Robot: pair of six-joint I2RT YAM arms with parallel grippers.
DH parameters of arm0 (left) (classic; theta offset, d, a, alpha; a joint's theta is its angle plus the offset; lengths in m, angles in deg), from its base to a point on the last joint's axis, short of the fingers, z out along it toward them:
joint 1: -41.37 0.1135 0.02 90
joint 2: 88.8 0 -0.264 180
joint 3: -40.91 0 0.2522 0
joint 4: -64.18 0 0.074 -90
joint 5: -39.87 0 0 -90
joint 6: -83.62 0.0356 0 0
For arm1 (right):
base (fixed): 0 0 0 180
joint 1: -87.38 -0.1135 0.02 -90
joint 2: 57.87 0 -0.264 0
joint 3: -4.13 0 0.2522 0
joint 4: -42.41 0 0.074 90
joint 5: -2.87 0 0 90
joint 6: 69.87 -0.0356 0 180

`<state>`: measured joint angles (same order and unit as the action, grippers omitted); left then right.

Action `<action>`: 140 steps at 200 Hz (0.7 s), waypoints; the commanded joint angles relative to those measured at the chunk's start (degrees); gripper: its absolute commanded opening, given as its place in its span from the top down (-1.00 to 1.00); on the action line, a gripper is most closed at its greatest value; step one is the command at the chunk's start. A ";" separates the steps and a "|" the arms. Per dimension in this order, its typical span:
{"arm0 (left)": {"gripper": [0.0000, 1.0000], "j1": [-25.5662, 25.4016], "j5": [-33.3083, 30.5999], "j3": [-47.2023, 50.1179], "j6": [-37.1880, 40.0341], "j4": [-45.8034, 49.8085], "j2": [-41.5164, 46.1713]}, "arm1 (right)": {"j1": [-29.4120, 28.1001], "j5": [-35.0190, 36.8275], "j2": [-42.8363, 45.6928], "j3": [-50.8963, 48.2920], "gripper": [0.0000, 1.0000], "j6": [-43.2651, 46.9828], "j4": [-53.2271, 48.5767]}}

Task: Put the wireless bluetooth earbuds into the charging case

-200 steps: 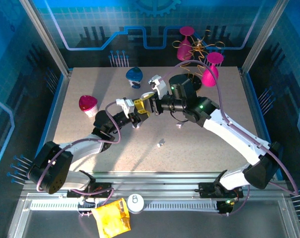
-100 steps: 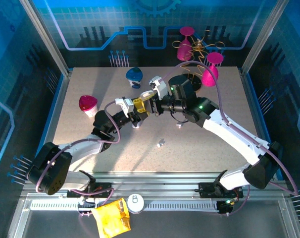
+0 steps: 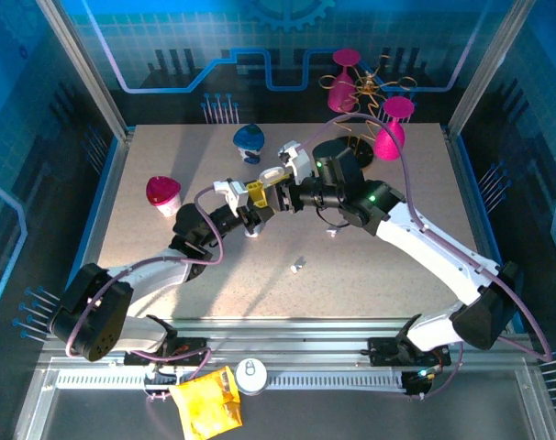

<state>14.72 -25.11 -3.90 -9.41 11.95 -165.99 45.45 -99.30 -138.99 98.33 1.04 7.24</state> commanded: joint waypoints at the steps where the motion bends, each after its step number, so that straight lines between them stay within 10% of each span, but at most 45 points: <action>1: 0.33 -0.42 0.19 -1.57 -0.42 -2.90 2.06 | 1.10 2.76 0.78 0.11 0.25 -0.68 -1.06; 140: 0.33 -0.37 4.42 0.71 4.62 -1.07 2.08 | 2.71 6.67 6.79 -1.35 -0.23 0.21 0.58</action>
<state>14.68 -24.28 -3.88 -8.69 11.64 -165.99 46.68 -95.19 -133.20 96.69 0.69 7.30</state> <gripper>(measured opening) 0.366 0.614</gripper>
